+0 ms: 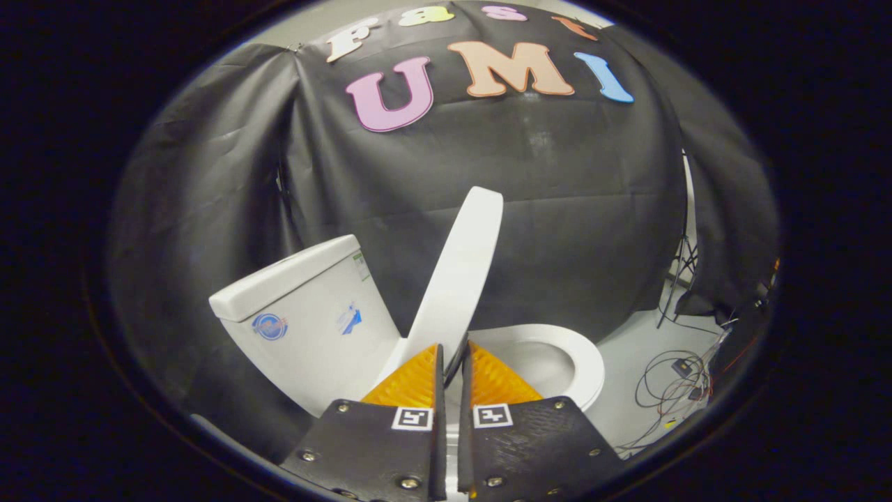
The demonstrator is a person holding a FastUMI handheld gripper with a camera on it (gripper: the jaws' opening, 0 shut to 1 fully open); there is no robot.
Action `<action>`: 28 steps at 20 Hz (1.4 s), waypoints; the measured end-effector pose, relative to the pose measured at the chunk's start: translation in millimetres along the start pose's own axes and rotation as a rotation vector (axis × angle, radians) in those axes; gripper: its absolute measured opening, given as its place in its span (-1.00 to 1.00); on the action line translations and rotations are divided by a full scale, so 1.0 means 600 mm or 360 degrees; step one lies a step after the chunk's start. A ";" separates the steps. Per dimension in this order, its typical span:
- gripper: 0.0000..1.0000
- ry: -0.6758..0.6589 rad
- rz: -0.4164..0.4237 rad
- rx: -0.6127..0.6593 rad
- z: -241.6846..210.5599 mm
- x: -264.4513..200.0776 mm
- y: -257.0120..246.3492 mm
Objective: Open the toilet lid.
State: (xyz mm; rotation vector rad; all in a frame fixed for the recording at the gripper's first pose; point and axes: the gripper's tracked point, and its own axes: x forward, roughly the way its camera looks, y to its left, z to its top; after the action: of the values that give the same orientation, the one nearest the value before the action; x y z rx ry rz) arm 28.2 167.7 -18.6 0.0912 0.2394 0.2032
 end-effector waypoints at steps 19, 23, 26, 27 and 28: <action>-0.85 -0.0023 0.0074 -0.0106 -0.017 0.020 0.098; -0.85 -0.0052 0.0076 -0.0202 -0.016 0.026 0.121; -0.84 -0.0093 0.0074 -0.0298 -0.016 0.023 0.138; -0.84 -0.0100 0.0076 -0.0311 -0.017 0.022 0.142; -0.85 -0.0106 0.0077 -0.0314 -0.017 0.024 0.150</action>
State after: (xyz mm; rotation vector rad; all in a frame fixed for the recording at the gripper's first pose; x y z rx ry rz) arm 22.3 259.1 -21.5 -0.0915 0.1497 0.2706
